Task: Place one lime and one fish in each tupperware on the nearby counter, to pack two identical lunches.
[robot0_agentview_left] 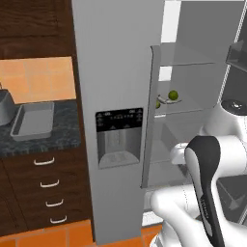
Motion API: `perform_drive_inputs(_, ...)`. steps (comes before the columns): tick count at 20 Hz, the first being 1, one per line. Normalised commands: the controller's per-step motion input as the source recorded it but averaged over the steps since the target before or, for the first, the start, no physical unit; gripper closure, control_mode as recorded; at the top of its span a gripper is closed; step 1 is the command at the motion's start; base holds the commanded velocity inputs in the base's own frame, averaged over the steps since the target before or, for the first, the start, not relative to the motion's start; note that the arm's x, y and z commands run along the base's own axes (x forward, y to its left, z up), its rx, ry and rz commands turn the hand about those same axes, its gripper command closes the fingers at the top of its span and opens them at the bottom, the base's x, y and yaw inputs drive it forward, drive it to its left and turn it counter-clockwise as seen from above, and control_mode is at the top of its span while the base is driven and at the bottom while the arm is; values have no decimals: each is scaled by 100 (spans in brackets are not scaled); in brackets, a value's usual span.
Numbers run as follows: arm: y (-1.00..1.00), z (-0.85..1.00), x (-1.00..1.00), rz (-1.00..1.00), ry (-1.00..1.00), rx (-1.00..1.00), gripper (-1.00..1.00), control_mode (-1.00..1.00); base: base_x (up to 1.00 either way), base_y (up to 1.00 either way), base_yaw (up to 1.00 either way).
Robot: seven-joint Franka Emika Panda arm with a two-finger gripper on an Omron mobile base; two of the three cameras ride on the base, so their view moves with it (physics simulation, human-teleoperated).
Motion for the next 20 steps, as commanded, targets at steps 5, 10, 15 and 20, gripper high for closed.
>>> perform_drive_inputs(5,0,0,0,0,0,0,-100,100,38,-49,15)
perform_drive_inputs(10,0,0,0,0,0,0,-100,100,27,-36,0)
perform_drive_inputs(15,0,0,0,0,0,0,-100,100,39,-13,-19)
perform_drive_inputs(20,0,0,0,0,0,0,-100,100,64,-18,-16)
